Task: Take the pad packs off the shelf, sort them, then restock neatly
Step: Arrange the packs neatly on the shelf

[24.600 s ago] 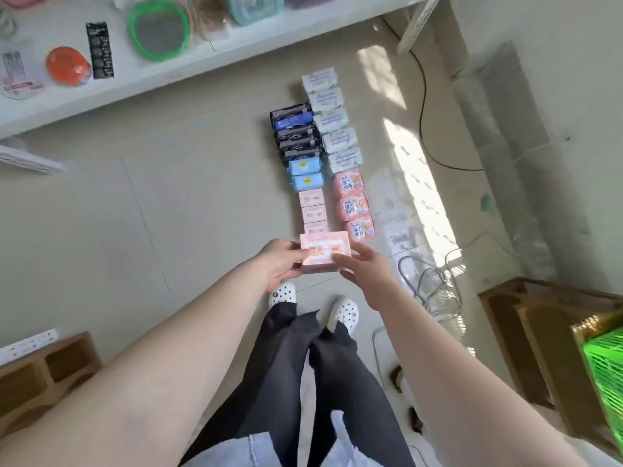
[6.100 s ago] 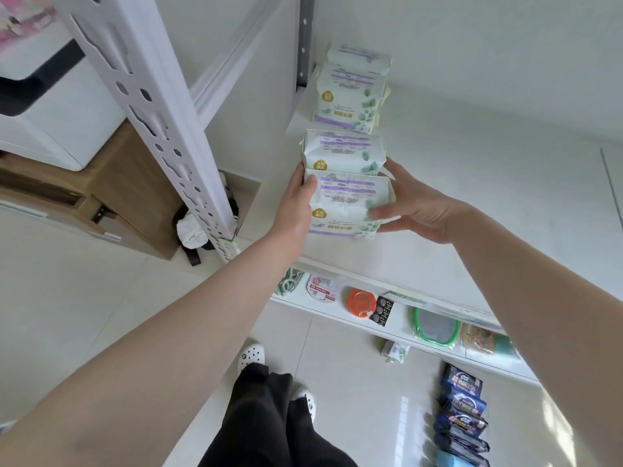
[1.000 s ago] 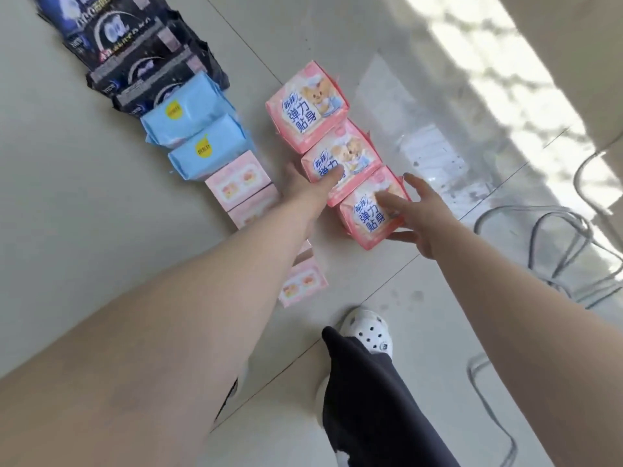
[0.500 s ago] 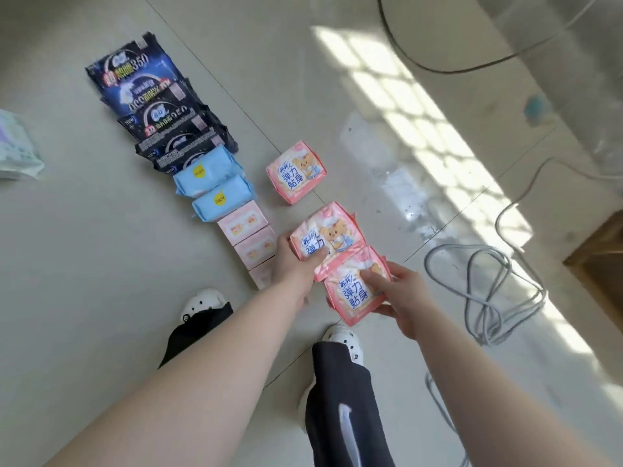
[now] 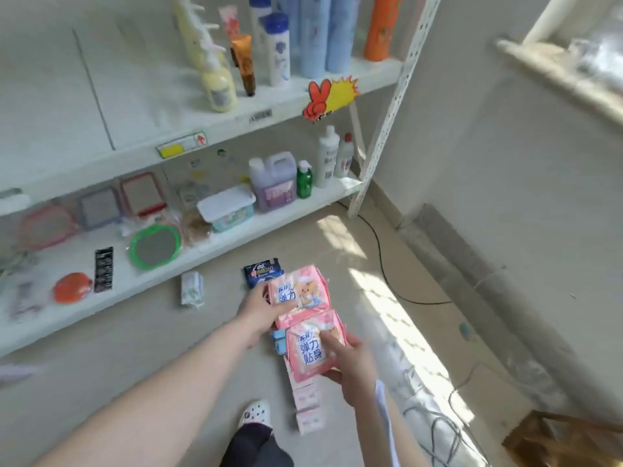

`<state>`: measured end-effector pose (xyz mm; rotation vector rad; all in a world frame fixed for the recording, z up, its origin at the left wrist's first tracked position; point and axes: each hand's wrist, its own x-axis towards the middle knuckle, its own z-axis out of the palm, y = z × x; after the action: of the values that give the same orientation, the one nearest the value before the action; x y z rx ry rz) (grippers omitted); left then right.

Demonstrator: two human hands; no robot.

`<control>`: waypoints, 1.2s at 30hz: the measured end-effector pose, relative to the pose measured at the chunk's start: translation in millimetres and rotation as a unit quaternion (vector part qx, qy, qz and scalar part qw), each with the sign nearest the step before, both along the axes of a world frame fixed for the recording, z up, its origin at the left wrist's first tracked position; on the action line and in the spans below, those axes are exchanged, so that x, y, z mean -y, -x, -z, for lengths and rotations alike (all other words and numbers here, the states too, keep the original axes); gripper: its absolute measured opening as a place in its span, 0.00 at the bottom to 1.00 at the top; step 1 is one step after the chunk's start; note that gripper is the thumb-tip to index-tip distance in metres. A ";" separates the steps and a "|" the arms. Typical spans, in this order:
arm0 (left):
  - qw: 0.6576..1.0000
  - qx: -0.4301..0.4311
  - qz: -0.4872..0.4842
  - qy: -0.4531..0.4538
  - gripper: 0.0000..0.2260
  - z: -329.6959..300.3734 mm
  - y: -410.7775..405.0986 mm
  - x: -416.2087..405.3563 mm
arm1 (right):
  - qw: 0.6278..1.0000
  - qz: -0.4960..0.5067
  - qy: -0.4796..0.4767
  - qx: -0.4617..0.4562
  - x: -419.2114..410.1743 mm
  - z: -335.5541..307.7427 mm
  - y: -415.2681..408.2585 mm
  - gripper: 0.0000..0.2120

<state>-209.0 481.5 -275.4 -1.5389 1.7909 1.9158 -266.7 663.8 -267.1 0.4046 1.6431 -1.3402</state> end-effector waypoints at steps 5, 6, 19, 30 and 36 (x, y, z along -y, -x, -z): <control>0.993 -0.067 -0.068 0.068 0.29 -119.3 -45.2 40.8 | 0.993 -0.055 0.103 -0.024 49.0 -88.9 -23.6 0.11; 0.991 -0.078 -0.088 0.072 0.28 -144.4 -58.9 41.5 | 0.989 -0.076 0.121 -0.025 55.3 -104.9 -30.8 0.10; 0.950 -0.126 -0.248 0.143 0.20 -301.7 -227.4 117.1 | 0.940 -0.267 0.203 -0.066 185.5 -240.4 -146.2 0.17; 0.935 -0.105 -0.307 0.146 0.14 -296.4 -345.6 258.5 | 0.929 -0.313 0.191 -0.057 345.9 -233.3 -249.4 0.11; 0.935 -0.101 -0.315 0.124 0.12 -272.3 -381.8 352.0 | 0.937 -0.301 0.165 -0.067 436.3 -228.9 -287.5 0.11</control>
<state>172.8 129.5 -3.1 -2.3076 1.8206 2.2390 20.9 227.5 -38.2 -0.3764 1.4422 -1.1469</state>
